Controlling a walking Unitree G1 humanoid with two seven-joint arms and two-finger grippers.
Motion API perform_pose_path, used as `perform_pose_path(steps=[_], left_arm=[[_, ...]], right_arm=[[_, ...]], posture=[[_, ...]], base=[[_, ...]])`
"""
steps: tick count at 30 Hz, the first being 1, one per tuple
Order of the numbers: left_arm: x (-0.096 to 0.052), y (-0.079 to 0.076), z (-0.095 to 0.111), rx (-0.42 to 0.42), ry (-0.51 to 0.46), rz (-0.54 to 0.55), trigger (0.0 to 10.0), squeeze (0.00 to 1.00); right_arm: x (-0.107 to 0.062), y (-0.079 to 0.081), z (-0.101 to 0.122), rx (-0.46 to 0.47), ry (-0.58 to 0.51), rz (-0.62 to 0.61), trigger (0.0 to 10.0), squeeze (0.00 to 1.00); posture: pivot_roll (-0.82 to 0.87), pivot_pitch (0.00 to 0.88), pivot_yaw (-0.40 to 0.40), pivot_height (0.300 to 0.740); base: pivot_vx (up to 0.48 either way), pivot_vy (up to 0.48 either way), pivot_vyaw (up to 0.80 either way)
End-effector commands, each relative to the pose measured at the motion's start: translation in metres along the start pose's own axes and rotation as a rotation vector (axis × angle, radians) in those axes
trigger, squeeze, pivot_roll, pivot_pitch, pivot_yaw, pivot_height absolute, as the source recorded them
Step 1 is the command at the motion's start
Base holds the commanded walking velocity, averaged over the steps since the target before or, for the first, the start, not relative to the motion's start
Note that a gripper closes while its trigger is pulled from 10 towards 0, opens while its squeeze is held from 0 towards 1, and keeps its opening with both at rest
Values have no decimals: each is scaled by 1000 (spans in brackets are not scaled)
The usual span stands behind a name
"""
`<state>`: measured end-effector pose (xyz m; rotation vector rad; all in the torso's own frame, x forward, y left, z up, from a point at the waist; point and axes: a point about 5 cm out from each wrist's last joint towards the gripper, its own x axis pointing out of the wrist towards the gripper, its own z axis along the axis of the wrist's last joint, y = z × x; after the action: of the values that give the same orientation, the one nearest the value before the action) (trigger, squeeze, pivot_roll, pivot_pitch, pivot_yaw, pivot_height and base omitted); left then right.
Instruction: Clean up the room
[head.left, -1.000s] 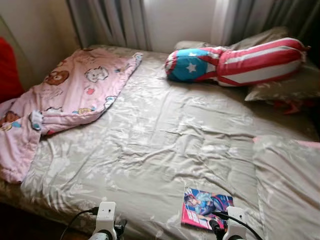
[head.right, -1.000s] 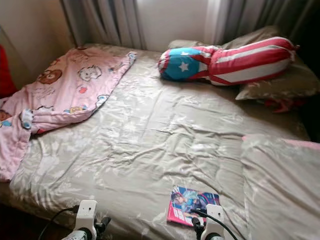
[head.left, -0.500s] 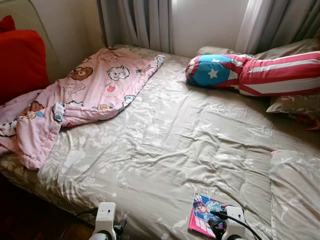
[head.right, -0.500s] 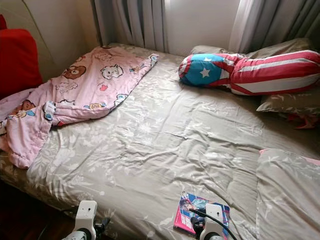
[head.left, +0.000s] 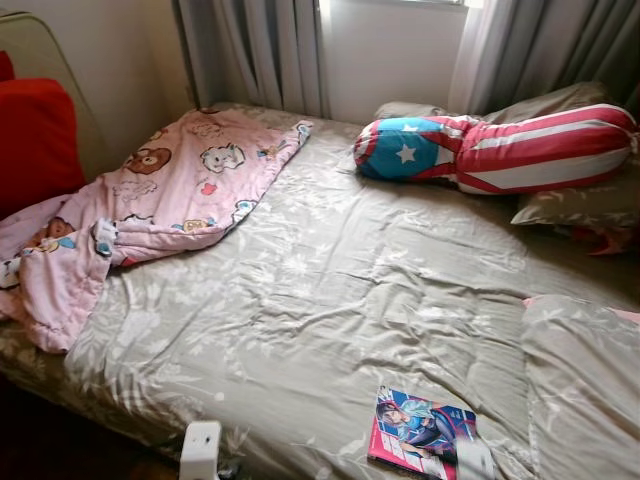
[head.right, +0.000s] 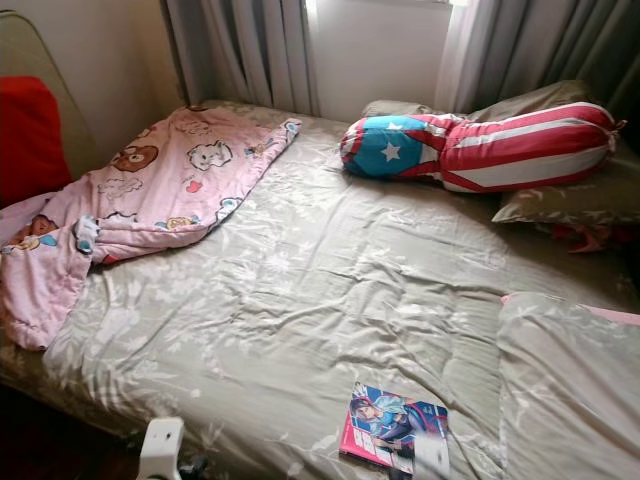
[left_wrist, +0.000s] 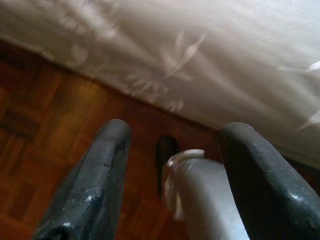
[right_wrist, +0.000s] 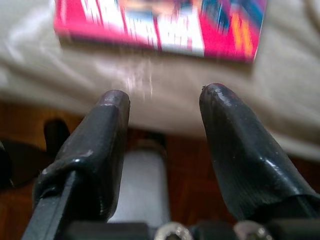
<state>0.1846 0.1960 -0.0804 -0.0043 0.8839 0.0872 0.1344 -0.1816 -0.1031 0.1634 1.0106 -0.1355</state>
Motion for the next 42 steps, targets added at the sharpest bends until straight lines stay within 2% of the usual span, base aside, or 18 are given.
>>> perform_pose_path(steps=[1,6,9,14,24,42], left_arm=[[-1,5,-3,-1,20,19,10000,0],[-1,6,-3,2,22,21,10000,0],[-1,6,-3,4,22,23,10000,0],[-1,7,-3,8,22,23,10000,0],[-1,8,-3,11,24,27,10000,0],[-1,10,-4,6,30,34,10000,0]], right_arm=[[2,1,10,3,-37,7,10000,0],[0,-25,22,2,-58,-18,10000,0],[-1,-32,24,4,-61,-24,10000,0],[-1,-36,26,6,-63,-26,10000,0],[3,-27,36,4,-62,-17,10000,0],[4,-23,38,-2,-64,-9,10000,0]], posture=[[-6,0,-18,740],[-7,0,-17,740],[-7,0,-16,740],[-7,0,-13,740],[-7,0,-13,740],[-11,0,-12,740]], base=[[0,476,0],[0,476,0],[0,476,0],[0,476,0],[0,476,0],[0,476,0]])
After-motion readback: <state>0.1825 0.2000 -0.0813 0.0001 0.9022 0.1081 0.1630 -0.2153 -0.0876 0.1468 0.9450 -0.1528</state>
